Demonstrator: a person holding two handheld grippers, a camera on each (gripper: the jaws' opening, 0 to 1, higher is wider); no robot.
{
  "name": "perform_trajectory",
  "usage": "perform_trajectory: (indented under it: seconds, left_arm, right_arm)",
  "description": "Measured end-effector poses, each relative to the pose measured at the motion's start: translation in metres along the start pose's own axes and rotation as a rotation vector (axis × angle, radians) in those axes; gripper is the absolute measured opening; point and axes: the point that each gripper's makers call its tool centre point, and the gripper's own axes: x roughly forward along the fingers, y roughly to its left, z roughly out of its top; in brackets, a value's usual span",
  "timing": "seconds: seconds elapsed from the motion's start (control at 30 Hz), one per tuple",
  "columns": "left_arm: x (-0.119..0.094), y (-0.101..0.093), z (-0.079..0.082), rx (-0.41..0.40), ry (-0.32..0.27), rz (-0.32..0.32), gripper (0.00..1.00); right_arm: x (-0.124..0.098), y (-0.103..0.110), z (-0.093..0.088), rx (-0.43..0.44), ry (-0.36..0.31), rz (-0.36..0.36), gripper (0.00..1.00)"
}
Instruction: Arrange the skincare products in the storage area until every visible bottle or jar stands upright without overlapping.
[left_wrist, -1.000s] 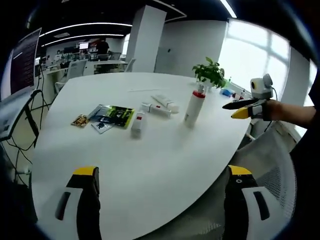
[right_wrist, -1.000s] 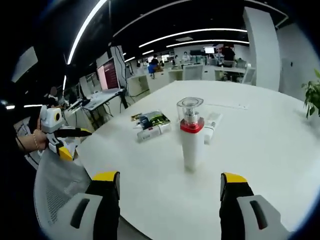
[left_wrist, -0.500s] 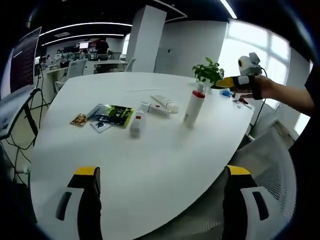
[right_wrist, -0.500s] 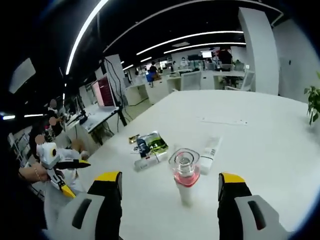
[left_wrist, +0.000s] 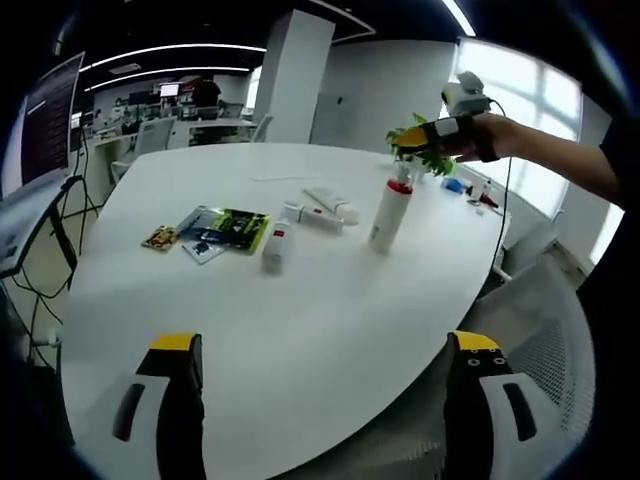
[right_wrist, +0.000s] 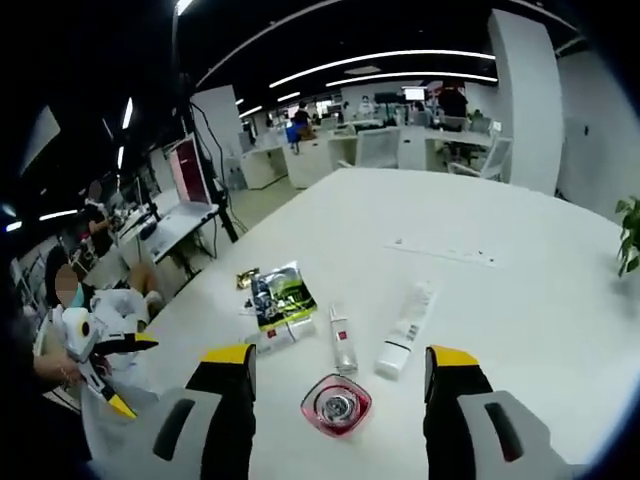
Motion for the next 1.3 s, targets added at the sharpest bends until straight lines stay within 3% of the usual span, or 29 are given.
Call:
perform_trajectory:
  seconds: [0.13,0.4,0.57,0.63,0.77,0.9,1.03,1.3]
  left_arm:
    - [0.0,0.001,0.0,-0.002,0.0,0.008,0.93]
    - [0.001,0.001,-0.002,-0.014,0.01,0.006,0.93]
    - [0.002,0.003,-0.005,0.001,0.03,0.025,0.92]
    - [0.002,0.004,-0.006,0.004,0.038,0.03,0.91]
    - [0.003,0.007,-0.008,-0.015,0.043,0.042,0.92]
    - [0.001,0.017,-0.008,-0.017,0.032,0.094,0.93]
    - [0.0,0.024,-0.007,-0.005,0.024,0.139,0.94]
    - [0.001,0.032,-0.014,-0.001,0.042,0.174,0.95]
  right_arm:
    - [0.009,0.003,0.011,-0.035,0.021,0.005,0.67]
    - [0.036,-0.013,0.027,-0.09,0.11,0.003,0.67]
    - [0.05,-0.034,0.024,-0.022,0.172,-0.032,0.64]
    - [0.062,-0.049,0.022,-0.036,0.205,-0.049,0.62]
    - [0.079,-0.064,0.011,-0.039,0.277,-0.069,0.61]
    - [0.101,-0.079,0.003,-0.037,0.323,-0.071,0.6]
    - [0.116,-0.087,-0.019,-0.108,0.428,-0.069,0.6]
    - [0.146,-0.092,-0.038,-0.095,0.496,-0.054,0.6]
